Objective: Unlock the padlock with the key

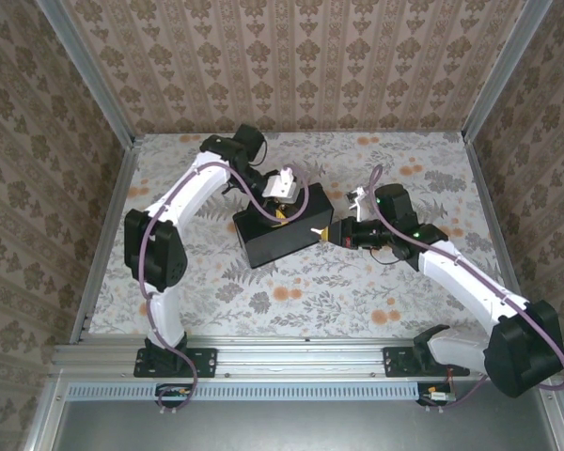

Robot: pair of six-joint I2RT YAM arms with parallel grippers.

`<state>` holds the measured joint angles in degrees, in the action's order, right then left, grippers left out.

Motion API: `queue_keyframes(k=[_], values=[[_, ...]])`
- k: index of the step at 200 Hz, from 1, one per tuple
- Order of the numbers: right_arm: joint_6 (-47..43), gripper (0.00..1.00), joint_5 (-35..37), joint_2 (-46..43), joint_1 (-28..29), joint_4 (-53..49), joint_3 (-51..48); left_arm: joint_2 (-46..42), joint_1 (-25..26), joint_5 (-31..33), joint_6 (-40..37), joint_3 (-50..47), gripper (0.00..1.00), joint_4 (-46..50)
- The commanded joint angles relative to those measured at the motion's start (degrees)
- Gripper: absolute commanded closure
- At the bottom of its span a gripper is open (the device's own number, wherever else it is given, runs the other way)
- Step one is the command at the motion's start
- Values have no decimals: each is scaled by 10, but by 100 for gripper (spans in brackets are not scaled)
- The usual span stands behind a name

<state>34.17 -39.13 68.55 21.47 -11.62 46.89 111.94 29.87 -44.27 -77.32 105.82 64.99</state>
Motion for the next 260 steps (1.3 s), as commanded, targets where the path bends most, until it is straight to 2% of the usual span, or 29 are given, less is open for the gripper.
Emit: queue_keyframes(k=[1, 37, 79, 102, 143, 180, 205, 216, 260], values=[[-17, 96, -14, 8, -4, -1, 21, 24, 6, -21, -30, 24, 35, 50], [-21, 96, -15, 11, -4, -4, 21, 31, 11, -32, -31, 28, 38, 53], [-22, 96, -16, 14, -5, 0, 17, 31, 21, -31, -17, 29, 34, 45], [-22, 96, -15, 14, -5, 1, 15, 28, 27, -37, -13, 27, 36, 45], [-21, 96, -16, 11, -5, 1, 9, 37, 24, -34, 3, 28, 44, 46], [-26, 96, -20, 12, -7, 6, 10, 33, 25, -34, 5, 14, 56, 42], [9, 96, -49, 29, -8, 55, 16, 11, 22, -46, 7, -15, 63, 17], [26, 96, -64, 37, -8, 77, 20, -1, 20, -58, 5, -27, 64, 8], [18, 97, -69, 64, -9, 50, 56, -35, 15, -85, -1, -59, 65, -12]])
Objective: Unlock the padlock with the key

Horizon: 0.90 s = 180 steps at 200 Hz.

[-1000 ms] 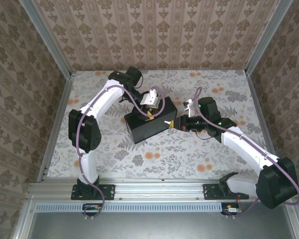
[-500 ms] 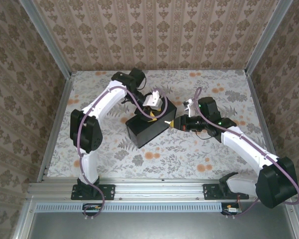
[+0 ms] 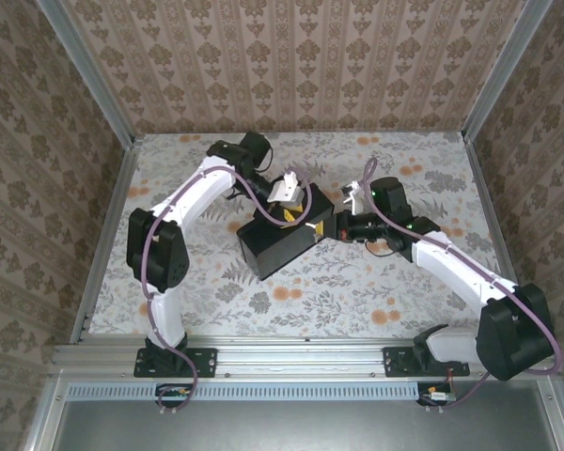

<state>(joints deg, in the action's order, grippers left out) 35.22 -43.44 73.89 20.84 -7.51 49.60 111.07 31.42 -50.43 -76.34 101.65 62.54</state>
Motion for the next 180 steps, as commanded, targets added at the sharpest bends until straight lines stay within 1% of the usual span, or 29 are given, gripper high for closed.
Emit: queue_keyframes(k=[1, 84, 180], values=[[7, 97, -27, 11, -2, 9, 29, -26, 0, -24, -12, -17, 65, 13], [13, 97, -36, 31, -2, 22, 25, -38, -14, -66, -20, -33, 66, -4], [21, 97, -39, 48, 1, 44, 30, -47, -14, -63, -20, -49, 66, -12]])
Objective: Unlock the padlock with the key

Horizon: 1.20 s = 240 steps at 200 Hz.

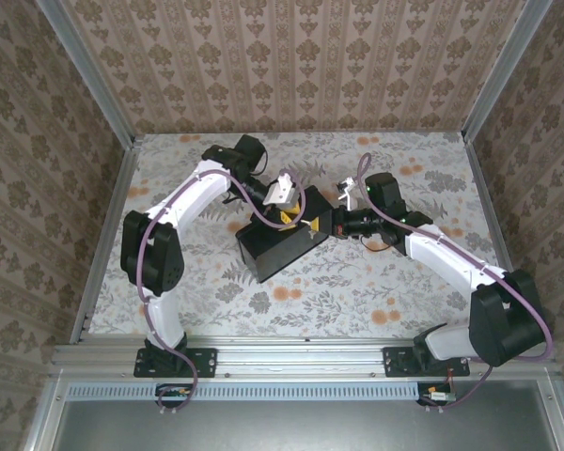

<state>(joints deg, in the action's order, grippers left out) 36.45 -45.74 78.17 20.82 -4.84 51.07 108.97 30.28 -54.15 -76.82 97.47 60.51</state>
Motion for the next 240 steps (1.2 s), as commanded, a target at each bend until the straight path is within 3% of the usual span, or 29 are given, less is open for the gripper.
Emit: queue_keyframes(k=[1, 166, 240], values=[[9, 97, -17, 5, 1, 18, 15, -26, -2, -25, -15, -7, 66, 8], [28, 98, -12, 31, 11, -1, 27, -52, -5, -20, 20, -48, 66, -58], [72, 98, -35, 33, 23, 59, 9, -55, -5, -13, 24, -54, 66, -71]])
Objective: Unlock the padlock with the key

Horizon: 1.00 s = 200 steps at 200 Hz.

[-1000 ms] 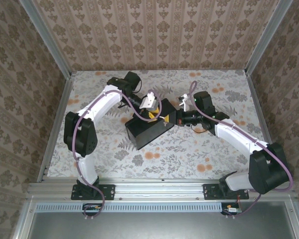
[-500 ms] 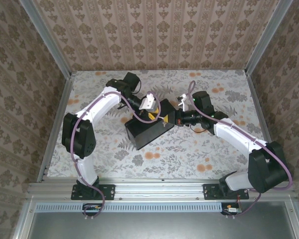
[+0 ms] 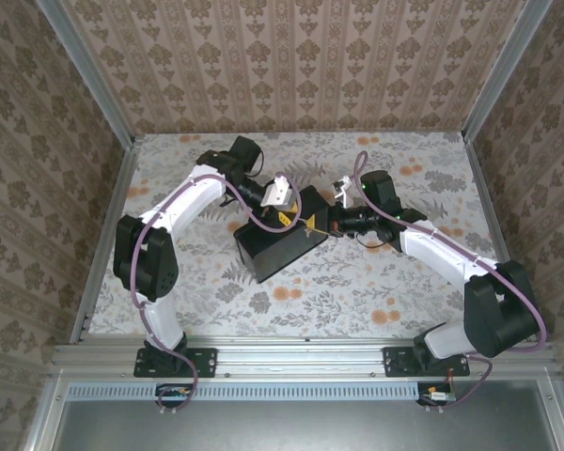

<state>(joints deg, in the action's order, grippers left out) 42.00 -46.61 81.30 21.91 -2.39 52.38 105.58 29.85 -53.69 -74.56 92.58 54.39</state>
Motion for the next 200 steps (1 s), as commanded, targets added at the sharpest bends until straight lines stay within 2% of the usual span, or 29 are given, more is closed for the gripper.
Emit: queue_keyframes(k=[1, 102, 144, 200], values=[[17, 98, -26, 2, 13, 34, -4, -21, -1, -17, 2, -6, 66, -10], [60, 98, -75, -7, 16, 70, -26, -32, -2, -10, -4, -29, 66, -38], [60, 98, -96, -12, 14, 28, -8, -35, -2, -10, -24, -27, 66, -28], [92, 98, -139, -11, 2, 29, -17, -52, -7, -11, -39, -48, 66, -36]])
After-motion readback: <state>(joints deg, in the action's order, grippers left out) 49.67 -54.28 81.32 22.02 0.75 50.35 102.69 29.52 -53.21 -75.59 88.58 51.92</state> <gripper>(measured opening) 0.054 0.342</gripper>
